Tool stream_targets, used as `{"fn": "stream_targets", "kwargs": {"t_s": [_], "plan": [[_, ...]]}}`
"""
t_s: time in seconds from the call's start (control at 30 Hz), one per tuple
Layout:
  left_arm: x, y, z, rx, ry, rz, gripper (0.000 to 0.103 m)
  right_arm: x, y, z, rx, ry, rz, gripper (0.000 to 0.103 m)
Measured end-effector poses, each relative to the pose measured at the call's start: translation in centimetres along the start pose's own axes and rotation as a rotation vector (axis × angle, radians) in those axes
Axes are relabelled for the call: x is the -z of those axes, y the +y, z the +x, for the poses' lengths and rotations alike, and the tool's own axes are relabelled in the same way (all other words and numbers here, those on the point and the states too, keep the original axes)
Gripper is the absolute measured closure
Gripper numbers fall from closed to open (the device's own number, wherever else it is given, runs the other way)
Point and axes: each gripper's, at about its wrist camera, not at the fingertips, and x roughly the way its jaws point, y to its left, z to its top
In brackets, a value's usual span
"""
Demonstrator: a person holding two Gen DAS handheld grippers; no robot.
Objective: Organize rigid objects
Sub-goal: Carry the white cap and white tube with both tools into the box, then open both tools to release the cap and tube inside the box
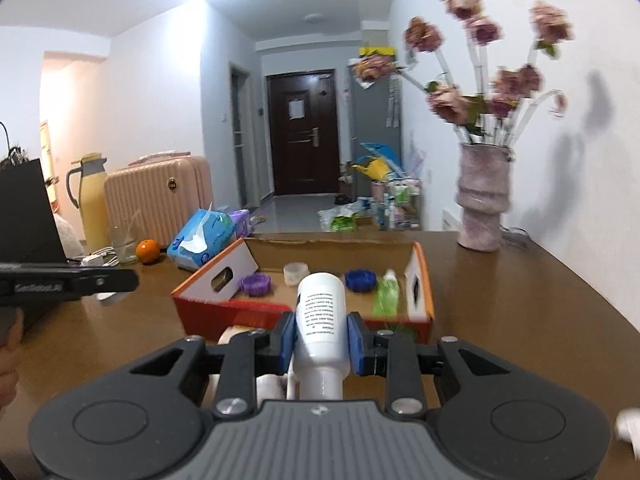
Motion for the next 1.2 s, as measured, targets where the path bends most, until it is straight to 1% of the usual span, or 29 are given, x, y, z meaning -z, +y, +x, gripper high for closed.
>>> {"fn": "stream_targets", "kwargs": {"t_s": [0.07, 0.17, 0.27, 0.37, 0.43, 0.5, 0.57, 0.6, 0.67, 0.7, 0.77, 0.87, 0.93, 1.1, 1.17, 1.2], "plan": [[-1.7, 1.0, 3.8, -0.01, 0.026, 0.005, 0.064, -2.0, -0.9, 4.1, -0.011, 0.042, -0.025, 0.076], [-3.9, 3.3, 10.0, -0.002, 0.098, -0.054, 0.064, -4.6, -2.1, 10.6, -0.046, 0.124, -0.039, 0.076], [-4.8, 4.6, 15.2, 0.0, 0.157, -0.084, 0.064, -6.0, -2.8, 16.4, -0.073, 0.204, -0.056, 0.076], [-4.7, 5.5, 19.5, 0.011, 0.217, -0.096, 0.064, -6.7, -3.0, 21.9, -0.058, 0.282, -0.086, 0.076], [-4.3, 5.5, 21.8, 0.008, 0.259, -0.08, 0.064, -6.8, -2.7, 24.9, -0.035, 0.346, -0.115, 0.076], [-3.5, 5.4, 23.2, 0.007, 0.287, -0.044, 0.064, -6.4, -2.4, 27.3, -0.031, 0.406, -0.148, 0.076], [-2.6, 5.5, 23.9, 0.003, 0.312, -0.034, 0.064, -5.9, -2.1, 29.0, -0.023, 0.438, -0.174, 0.076], [-2.5, 5.6, 23.8, 0.009, 0.314, -0.038, 0.064, -5.7, -1.8, 29.2, -0.016, 0.438, -0.18, 0.075], [-2.7, 5.7, 23.3, 0.024, 0.282, -0.039, 0.059, -5.2, -1.7, 29.6, -0.003, 0.433, -0.191, 0.066], [-2.8, 5.4, 23.2, 0.015, 0.275, -0.021, 0.058, -5.3, -1.8, 29.6, 0.0, 0.435, -0.19, 0.066], [-2.7, 5.3, 23.2, 0.01, 0.271, -0.001, 0.057, -5.4, -1.9, 29.3, 0.001, 0.412, -0.179, 0.065], [-2.8, 5.2, 23.2, 0.01, 0.28, -0.01, 0.057, -5.7, -2.2, 29.1, 0.004, 0.406, -0.177, 0.065], [-3.0, 5.1, 22.7, -0.004, 0.274, -0.009, 0.057, -6.0, -2.2, 28.8, 0.013, 0.406, -0.183, 0.065], [-4.2, 4.6, 20.1, -0.038, 0.25, 0.01, 0.057, -7.6, -2.9, 25.7, 0.03, 0.373, -0.179, 0.064], [-4.9, 4.4, 18.5, -0.054, 0.233, 0.017, 0.057, -8.3, -3.3, 24.0, 0.044, 0.356, -0.177, 0.057], [-5.2, 4.2, 17.6, -0.059, 0.224, 0.021, 0.057, -8.6, -3.5, 23.2, 0.053, 0.347, -0.175, 0.056]]}}
